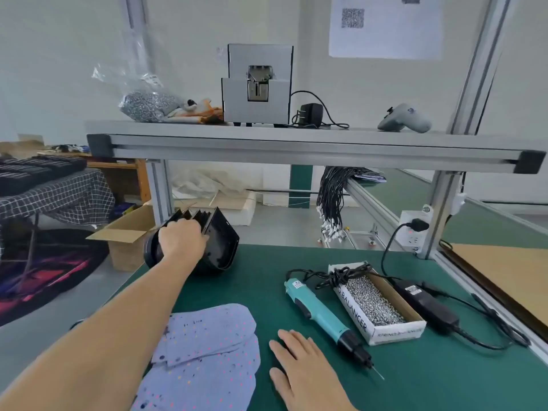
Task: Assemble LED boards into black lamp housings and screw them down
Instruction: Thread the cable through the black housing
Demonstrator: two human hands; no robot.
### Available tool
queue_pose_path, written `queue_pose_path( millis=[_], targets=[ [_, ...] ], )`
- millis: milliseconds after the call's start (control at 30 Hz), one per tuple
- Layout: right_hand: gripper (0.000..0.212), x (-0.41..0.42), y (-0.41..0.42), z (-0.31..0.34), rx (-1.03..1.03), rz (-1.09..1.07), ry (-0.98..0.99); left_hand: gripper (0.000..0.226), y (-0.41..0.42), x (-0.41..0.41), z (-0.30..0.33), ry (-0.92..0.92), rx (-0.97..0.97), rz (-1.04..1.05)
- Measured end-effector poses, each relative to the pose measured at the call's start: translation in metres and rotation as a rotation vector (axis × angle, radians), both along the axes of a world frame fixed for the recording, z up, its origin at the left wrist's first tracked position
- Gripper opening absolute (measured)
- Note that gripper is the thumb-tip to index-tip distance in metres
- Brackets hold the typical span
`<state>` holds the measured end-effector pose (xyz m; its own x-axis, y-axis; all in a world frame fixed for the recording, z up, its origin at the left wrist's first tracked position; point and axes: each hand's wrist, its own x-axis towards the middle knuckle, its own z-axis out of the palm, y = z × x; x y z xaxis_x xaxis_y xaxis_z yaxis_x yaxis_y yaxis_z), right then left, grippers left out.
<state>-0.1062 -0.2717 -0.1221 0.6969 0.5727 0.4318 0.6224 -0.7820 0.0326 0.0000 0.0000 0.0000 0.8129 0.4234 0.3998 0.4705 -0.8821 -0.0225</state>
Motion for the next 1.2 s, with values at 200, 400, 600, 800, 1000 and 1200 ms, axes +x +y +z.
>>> queue_pose_path(
  millis=[200,400,600,800,1000,1200],
  targets=[
    [0.055,0.003,0.005,0.01,0.03,-0.06,0.188,0.028,-0.005,0.011,-0.009,0.113,-0.048,0.018],
    [0.057,0.003,-0.002,0.023,-0.062,-0.071,0.118,0.022,0.0,0.007,-0.003,-0.118,-0.117,-0.04],
    [0.057,0.008,0.008,0.095,0.248,0.16,-0.19,0.034,-0.006,-0.04,0.047,-0.262,0.144,-0.346],
    [0.057,0.02,0.025,0.159,0.166,0.063,-0.087,0.024,-0.06,-0.097,0.063,-0.216,0.339,-0.86],
    [0.03,0.018,0.0,0.115,0.166,-0.099,0.41,0.035,-0.029,-0.118,0.022,-0.084,-0.474,-0.763],
    [0.015,0.005,-0.039,0.057,0.074,-0.308,0.673,0.018,0.06,-0.149,-0.042,0.532,-0.325,-0.363]
  ],
)
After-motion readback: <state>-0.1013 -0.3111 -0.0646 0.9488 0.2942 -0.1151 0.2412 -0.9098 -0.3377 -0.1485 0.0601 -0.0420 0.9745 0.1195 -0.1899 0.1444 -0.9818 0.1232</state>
